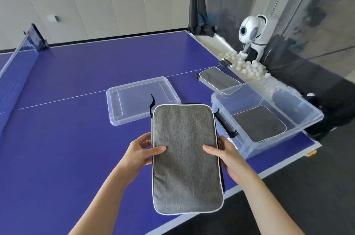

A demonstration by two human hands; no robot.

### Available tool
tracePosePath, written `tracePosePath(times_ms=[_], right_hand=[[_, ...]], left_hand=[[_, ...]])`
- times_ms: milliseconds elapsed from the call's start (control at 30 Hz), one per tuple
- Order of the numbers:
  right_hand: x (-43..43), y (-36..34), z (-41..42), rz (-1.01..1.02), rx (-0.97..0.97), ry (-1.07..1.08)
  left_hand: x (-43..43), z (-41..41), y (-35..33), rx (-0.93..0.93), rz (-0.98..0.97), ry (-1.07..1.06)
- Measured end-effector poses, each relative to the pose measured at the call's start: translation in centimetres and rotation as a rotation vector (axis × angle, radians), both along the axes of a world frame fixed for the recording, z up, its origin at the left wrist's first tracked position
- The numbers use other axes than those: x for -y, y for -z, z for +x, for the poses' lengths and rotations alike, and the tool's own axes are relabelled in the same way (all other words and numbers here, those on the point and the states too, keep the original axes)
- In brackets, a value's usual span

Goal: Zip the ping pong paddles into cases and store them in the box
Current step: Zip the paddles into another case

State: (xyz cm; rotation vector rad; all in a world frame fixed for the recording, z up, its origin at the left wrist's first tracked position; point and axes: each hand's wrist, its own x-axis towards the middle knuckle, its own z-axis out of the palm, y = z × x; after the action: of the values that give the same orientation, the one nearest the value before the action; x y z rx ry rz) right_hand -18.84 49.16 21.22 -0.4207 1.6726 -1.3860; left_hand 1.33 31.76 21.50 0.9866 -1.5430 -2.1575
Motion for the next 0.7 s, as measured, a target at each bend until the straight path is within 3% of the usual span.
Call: tracePosePath(times_ms=[333, 700], right_hand=[[-12.1, -3.0, -10.5, -0.037, -0.061, 0.118], [-12.1, -4.2, -19.3, -0.069, -0.076, 0.113]], left_hand=[[-11.4, -12.2, -2.2, -0.052, -0.034, 0.011], [-11.7, -20.9, -3.4, -0.093, -0.031, -0.007]])
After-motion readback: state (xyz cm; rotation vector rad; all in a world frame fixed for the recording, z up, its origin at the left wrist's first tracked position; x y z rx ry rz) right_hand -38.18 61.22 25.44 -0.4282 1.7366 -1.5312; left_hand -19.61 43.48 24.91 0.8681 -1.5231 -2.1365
